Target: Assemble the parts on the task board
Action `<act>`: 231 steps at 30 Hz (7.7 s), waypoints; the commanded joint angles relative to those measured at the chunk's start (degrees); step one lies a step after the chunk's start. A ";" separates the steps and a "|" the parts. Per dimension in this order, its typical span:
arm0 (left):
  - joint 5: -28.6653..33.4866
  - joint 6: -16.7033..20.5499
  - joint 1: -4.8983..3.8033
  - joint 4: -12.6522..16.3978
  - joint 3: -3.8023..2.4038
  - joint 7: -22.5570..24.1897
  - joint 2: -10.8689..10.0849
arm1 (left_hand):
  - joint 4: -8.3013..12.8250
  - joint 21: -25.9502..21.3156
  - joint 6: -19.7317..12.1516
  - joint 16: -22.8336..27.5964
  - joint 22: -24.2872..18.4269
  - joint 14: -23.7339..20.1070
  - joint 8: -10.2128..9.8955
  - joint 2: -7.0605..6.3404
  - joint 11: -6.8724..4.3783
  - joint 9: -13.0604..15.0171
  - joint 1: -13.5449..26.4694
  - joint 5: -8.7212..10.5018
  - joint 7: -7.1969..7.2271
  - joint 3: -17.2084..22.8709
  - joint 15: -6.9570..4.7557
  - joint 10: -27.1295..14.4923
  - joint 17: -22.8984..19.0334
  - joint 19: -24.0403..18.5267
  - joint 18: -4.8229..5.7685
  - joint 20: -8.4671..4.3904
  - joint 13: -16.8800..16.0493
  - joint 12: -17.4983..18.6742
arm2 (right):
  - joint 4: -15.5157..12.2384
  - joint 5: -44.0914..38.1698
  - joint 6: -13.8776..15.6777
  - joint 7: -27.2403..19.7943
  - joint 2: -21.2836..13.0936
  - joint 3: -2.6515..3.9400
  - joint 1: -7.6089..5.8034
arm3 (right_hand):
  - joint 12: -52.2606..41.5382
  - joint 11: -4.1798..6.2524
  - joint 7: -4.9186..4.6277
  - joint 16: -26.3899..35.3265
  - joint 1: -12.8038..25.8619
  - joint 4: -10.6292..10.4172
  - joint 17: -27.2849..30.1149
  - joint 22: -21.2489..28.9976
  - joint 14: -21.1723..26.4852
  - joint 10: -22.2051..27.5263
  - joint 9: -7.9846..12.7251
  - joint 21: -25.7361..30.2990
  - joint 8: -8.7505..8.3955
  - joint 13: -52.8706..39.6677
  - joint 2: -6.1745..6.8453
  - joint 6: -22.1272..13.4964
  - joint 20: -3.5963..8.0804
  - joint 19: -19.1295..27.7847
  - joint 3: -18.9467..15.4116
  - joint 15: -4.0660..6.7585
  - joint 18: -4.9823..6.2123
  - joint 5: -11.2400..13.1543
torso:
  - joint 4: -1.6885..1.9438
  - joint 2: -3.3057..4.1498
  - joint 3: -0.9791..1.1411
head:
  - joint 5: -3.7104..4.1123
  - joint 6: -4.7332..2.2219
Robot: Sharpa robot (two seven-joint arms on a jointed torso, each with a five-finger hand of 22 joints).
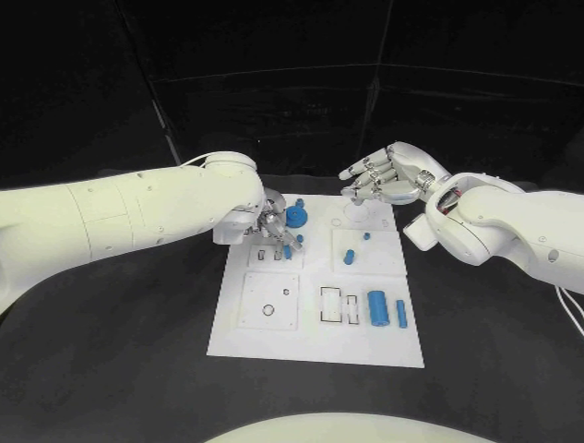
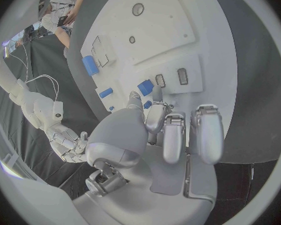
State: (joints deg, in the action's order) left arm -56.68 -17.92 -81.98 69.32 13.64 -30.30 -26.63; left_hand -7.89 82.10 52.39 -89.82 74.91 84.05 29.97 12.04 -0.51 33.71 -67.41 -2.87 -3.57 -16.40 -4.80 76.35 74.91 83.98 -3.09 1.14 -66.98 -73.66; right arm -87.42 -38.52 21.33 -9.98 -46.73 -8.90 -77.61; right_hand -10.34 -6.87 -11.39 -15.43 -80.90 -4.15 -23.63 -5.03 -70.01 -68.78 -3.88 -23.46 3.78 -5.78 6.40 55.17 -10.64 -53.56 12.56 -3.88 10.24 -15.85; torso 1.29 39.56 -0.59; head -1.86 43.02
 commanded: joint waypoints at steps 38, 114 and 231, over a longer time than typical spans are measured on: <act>-0.28 -1.95 0.15 0.04 -0.02 -0.42 0.27 | 2.43 -0.49 -0.71 -0.18 0.02 5.95 0.40 -0.27 -0.02 0.95 -1.88 0.10 -0.13 2.27 0.53 -0.64 15.09 1.87 0.25 0.60 0.33 0.69 | 0.81 0.54 0.71 -0.41 1.13 0.03 -0.10 | 0.30 -0.29 -0.23 -0.17 0.06 -0.12 0.23 0.24 0.70 0.71 0.04 0.68 0.00 0.24 0.20 -0.90 -0.34 -0.13 0.12 -0.12 0.20 -0.13 | 0.04 -0.06 0.03 | -0.41 0.55; 2.12 18.80 3.37 11.05 0.00 2.51 -10.50 | 17.71 -1.25 -1.65 -0.18 -0.07 5.95 1.27 -8.07 -0.88 6.88 7.23 0.14 0.65 49.77 -0.19 -0.28 15.09 2.07 0.14 -0.04 2.72 3.46 | 3.87 1.11 -0.48 -0.21 2.16 0.01 -0.05 | 0.33 -0.35 -0.28 -0.17 0.24 -0.25 0.30 0.32 0.92 0.88 0.03 0.88 0.04 0.31 0.09 -1.02 -0.42 -0.05 0.16 -0.18 0.19 -0.06 | 0.28 -0.03 0.04 | -0.59 1.05; -0.37 10.75 3.45 5.38 -0.01 0.75 -5.67 | 4.01 -1.32 0.79 -0.18 0.52 5.95 5.07 -13.45 -1.70 10.03 20.37 0.18 1.83 33.21 -0.87 -0.60 15.09 2.26 0.22 -0.68 4.07 3.97 | 4.68 1.47 -1.05 -0.10 2.91 0.00 -0.03 | 0.18 -0.55 -0.40 -0.50 1.56 -1.27 0.48 0.64 1.40 1.35 -0.04 1.69 0.19 0.47 -0.15 -1.24 -0.69 -0.03 -0.21 -0.41 0.23 0.89 | 0.36 -0.09 0.05 | -0.34 2.08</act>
State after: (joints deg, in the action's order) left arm -56.91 -7.43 -78.59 74.75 13.57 -29.46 -32.30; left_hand -3.88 81.03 52.84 -89.82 74.91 84.05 34.82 -1.28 -1.85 43.67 -47.56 -2.69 -1.71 17.23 -5.22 75.65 74.90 83.97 -3.09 0.73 -62.88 -69.56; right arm -82.71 -37.25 20.68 -9.73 -43.87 -8.93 -77.55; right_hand -10.34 -7.41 -11.85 -15.63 -79.76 -4.98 -23.24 -4.46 -69.17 -67.82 -3.88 -22.12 3.78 -5.37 6.17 54.40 -11.05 -53.55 12.39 -4.27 10.25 -15.31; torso 1.63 39.47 -0.53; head -2.20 45.07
